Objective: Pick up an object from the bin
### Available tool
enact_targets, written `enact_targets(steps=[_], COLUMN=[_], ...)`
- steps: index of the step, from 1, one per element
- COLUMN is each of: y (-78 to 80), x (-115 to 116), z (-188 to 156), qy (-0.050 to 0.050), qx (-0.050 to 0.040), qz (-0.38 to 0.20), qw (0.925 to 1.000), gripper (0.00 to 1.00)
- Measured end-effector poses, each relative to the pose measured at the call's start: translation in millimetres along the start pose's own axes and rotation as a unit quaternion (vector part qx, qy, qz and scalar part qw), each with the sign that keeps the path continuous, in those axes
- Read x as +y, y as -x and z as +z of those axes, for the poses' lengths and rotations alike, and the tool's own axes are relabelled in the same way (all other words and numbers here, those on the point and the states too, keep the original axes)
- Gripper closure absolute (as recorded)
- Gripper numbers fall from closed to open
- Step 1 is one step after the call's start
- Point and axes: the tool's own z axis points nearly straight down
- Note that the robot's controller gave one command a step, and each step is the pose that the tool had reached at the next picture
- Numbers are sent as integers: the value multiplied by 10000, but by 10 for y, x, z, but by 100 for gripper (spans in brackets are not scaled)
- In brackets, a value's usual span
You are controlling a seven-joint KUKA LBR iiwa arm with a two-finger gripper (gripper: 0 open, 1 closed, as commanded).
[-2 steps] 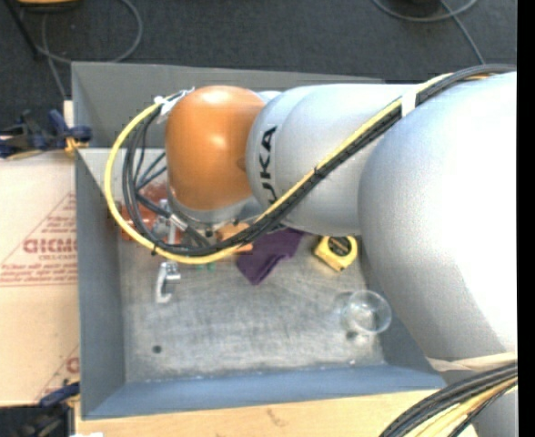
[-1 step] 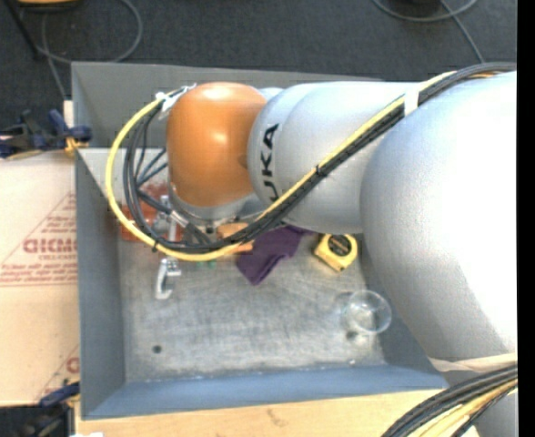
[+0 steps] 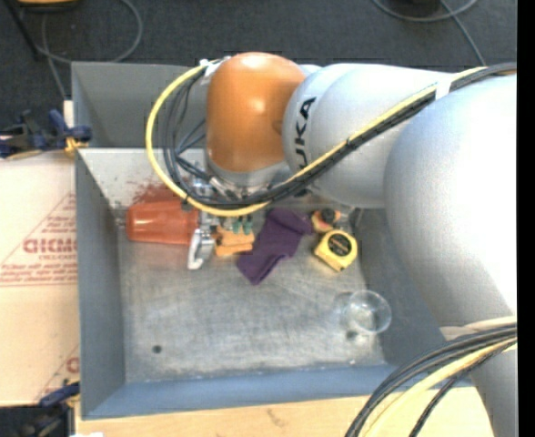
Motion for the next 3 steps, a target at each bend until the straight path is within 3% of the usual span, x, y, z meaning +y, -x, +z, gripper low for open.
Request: enact_targets(steps=[1,2,3], y=[194,108,99], x=[-212,-49,-44], z=[173,624,676], qy=[-26,-2,14], qx=[-19,-38,-21], qz=[179,-95,-1], qw=[9998,9999,10000], gripper=[0,0,0])
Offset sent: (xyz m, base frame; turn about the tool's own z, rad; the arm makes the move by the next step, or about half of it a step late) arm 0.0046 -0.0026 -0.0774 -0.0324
